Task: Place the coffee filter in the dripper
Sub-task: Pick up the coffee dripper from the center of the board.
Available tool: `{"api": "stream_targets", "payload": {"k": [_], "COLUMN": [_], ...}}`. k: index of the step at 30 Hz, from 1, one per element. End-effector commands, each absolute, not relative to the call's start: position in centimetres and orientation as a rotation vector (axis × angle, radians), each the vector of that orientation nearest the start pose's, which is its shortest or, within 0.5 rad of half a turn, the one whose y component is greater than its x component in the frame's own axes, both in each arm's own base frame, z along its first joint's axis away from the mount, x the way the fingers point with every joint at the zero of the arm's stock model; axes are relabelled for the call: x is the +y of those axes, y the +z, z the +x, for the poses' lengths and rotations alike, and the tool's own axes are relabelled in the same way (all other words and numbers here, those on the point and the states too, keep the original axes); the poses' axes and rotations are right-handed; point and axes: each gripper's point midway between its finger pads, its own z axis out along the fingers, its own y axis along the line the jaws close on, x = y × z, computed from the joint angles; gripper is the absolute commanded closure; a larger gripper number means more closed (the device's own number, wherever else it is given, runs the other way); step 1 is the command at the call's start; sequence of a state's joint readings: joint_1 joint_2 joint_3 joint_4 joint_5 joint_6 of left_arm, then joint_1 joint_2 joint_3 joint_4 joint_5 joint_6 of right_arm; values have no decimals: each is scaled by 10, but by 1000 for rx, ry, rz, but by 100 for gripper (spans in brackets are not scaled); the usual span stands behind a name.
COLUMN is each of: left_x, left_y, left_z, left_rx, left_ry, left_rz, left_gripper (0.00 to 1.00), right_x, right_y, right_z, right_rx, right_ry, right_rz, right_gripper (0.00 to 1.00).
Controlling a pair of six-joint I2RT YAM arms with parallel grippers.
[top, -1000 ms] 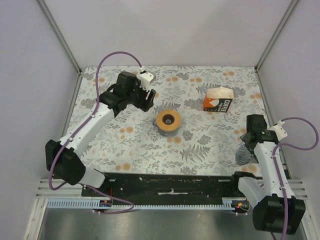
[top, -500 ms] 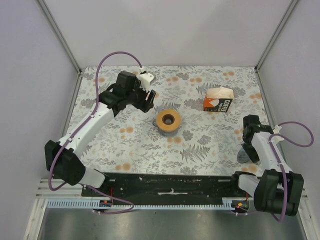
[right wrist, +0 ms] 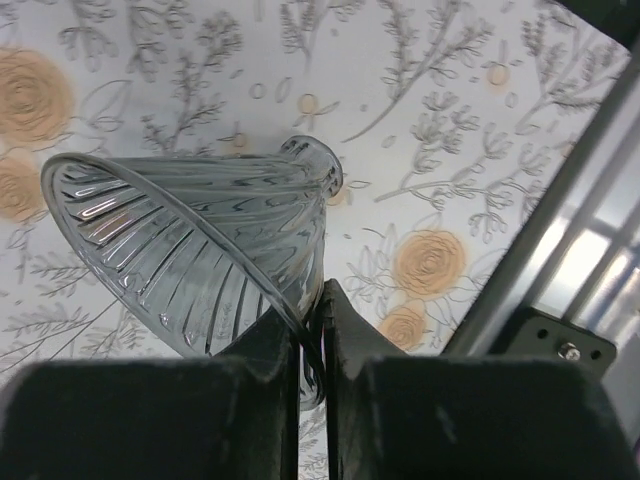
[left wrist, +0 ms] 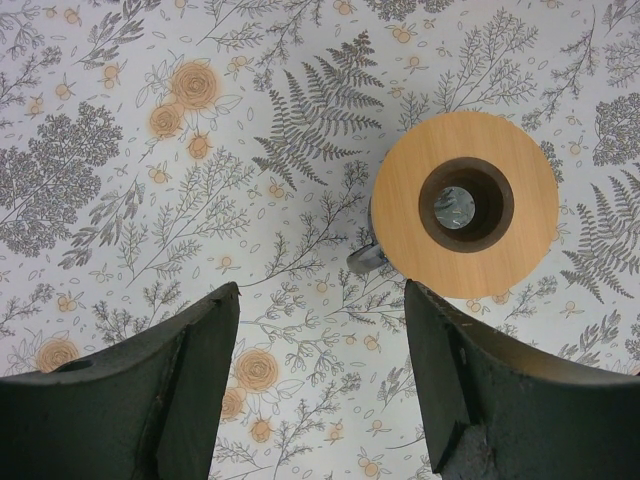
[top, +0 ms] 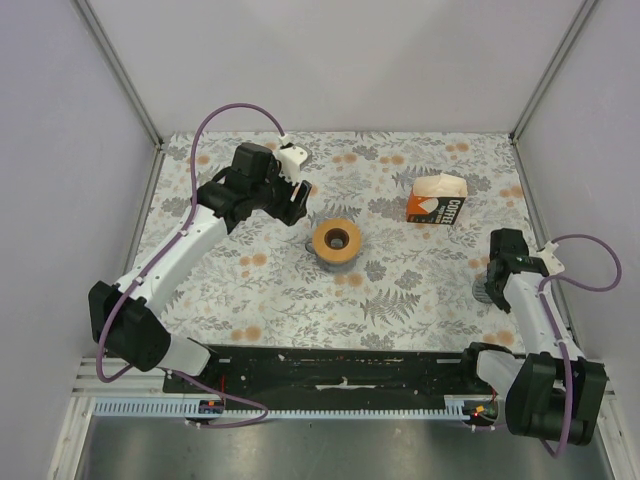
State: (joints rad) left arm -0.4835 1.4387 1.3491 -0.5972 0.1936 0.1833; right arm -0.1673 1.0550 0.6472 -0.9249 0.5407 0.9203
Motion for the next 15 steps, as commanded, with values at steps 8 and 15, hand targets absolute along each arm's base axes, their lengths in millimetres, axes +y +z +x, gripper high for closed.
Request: {"api": "stream_targets", "payload": {"k": [8, 15], "left_x": [-212, -212], "left_y": [258, 256], "left_z": [344, 344], "left_rx": [2004, 2007], "left_ry": [-383, -383], "left_rz": [865, 869], "left_gripper": [27, 27], "right_x": [-70, -52], "right_y": [62, 82], "right_z": [218, 242], "right_rx": [2372, 2429], "right_ry": [-269, -117], "right_rz": [1085, 865], "right_gripper": [100, 100]}}
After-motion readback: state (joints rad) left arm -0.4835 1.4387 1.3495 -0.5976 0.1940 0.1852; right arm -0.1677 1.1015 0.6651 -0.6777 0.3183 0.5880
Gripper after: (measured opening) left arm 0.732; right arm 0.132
